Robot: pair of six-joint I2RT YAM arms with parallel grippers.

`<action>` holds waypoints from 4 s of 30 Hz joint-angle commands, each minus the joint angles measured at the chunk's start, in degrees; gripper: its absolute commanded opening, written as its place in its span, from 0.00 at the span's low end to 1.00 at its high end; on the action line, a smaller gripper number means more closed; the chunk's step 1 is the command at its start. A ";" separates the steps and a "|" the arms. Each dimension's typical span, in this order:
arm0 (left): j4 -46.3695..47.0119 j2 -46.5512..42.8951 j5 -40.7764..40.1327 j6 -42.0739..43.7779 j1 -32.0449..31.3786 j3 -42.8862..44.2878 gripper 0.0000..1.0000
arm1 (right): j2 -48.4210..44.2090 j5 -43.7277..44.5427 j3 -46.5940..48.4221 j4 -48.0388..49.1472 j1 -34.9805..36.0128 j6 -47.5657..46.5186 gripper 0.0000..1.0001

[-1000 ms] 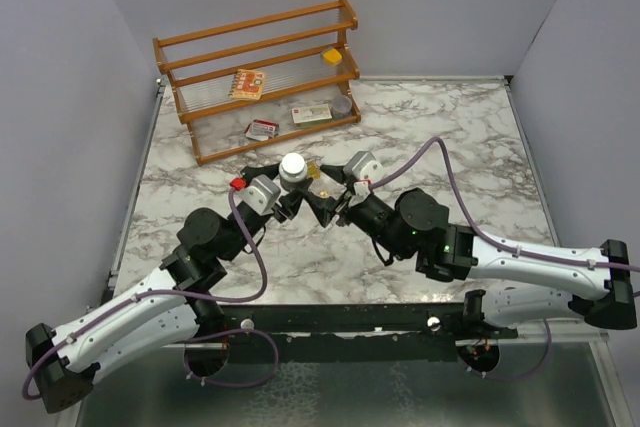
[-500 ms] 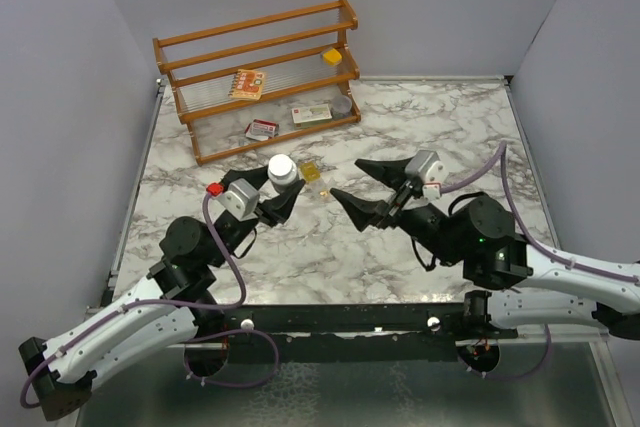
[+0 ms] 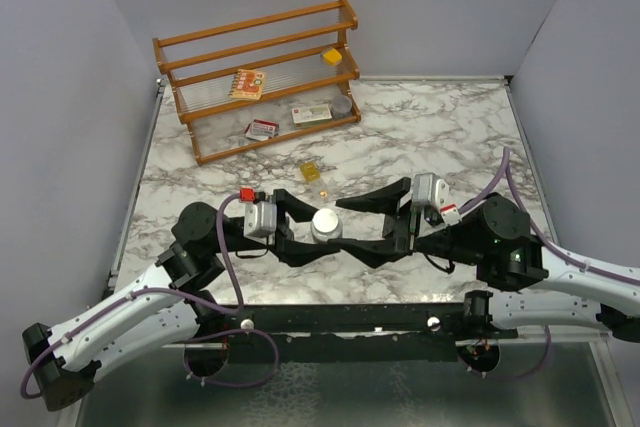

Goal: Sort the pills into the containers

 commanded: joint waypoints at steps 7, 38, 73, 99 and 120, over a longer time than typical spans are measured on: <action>6.69 -0.37 13.36 -6.11 0.08 1.32 0.00 | 0.06 -7.69 -0.09 -1.69 0.33 1.64 0.58; 6.70 1.51 9.50 -5.94 0.09 0.88 0.00 | 3.72 -5.34 0.95 -2.94 0.29 2.13 0.41; 1.60 -1.70 -3.50 -2.96 0.09 -1.03 0.99 | 4.64 7.17 -1.40 0.82 0.30 1.45 0.01; -8.92 -13.98 -37.58 -1.28 0.04 -9.62 0.99 | 19.14 29.85 -29.46 57.76 -16.64 -4.89 0.01; -3.97 -10.64 -41.27 1.05 0.08 -13.43 0.99 | 46.33 12.77 -33.15 72.38 -41.38 10.93 0.01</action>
